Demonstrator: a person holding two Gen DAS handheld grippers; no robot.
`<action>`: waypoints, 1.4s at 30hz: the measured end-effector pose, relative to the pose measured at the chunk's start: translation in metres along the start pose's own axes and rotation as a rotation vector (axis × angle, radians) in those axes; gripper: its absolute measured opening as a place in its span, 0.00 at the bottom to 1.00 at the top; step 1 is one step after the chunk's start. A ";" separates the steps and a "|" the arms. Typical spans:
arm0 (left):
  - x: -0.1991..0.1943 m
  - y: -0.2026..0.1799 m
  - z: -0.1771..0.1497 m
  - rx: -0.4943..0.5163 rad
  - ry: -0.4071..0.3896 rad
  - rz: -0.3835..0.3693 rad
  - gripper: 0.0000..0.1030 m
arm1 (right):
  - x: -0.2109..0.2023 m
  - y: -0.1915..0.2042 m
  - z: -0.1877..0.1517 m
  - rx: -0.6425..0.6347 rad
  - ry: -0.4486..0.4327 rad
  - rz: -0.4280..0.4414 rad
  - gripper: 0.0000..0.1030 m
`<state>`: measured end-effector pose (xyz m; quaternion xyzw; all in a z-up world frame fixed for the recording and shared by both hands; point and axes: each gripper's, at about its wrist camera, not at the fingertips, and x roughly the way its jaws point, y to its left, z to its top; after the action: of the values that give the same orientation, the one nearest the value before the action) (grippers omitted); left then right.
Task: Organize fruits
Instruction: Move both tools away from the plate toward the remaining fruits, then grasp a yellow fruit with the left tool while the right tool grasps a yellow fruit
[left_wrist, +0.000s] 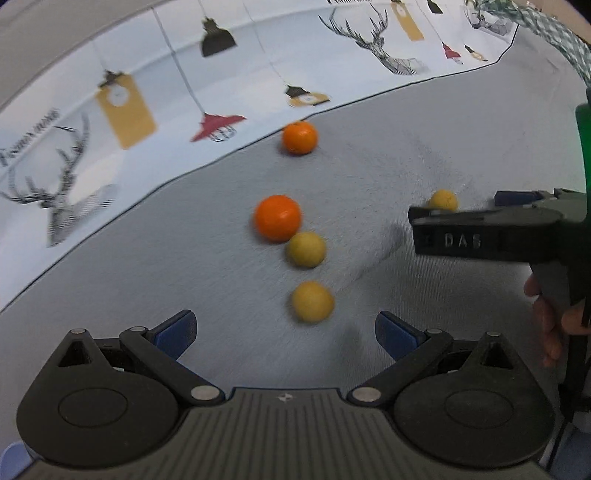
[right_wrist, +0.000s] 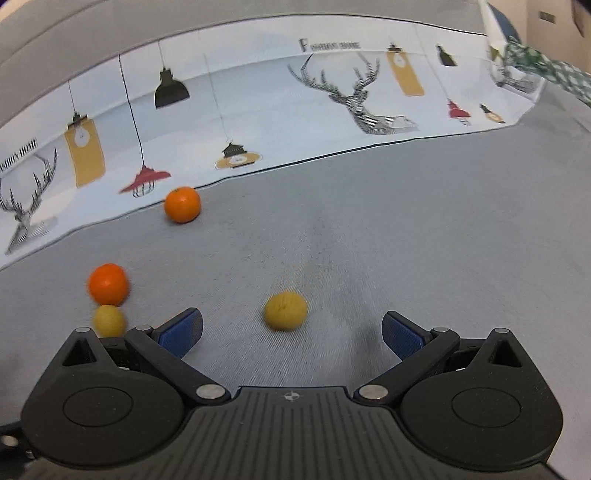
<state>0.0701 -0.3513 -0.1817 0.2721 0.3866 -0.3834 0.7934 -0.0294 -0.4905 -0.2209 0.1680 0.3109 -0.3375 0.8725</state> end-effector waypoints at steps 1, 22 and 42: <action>0.006 -0.001 0.003 0.000 0.006 -0.006 1.00 | 0.008 -0.001 0.000 -0.016 0.016 -0.016 0.99; -0.116 0.058 -0.017 -0.191 -0.046 0.071 0.28 | -0.023 -0.007 0.000 0.026 -0.126 -0.108 0.28; -0.355 0.130 -0.208 -0.501 -0.071 0.276 0.28 | -0.357 0.173 -0.073 -0.251 -0.099 0.687 0.29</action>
<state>-0.0526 0.0141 0.0128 0.1039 0.4004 -0.1734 0.8937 -0.1479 -0.1572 -0.0267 0.1376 0.2328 0.0081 0.9627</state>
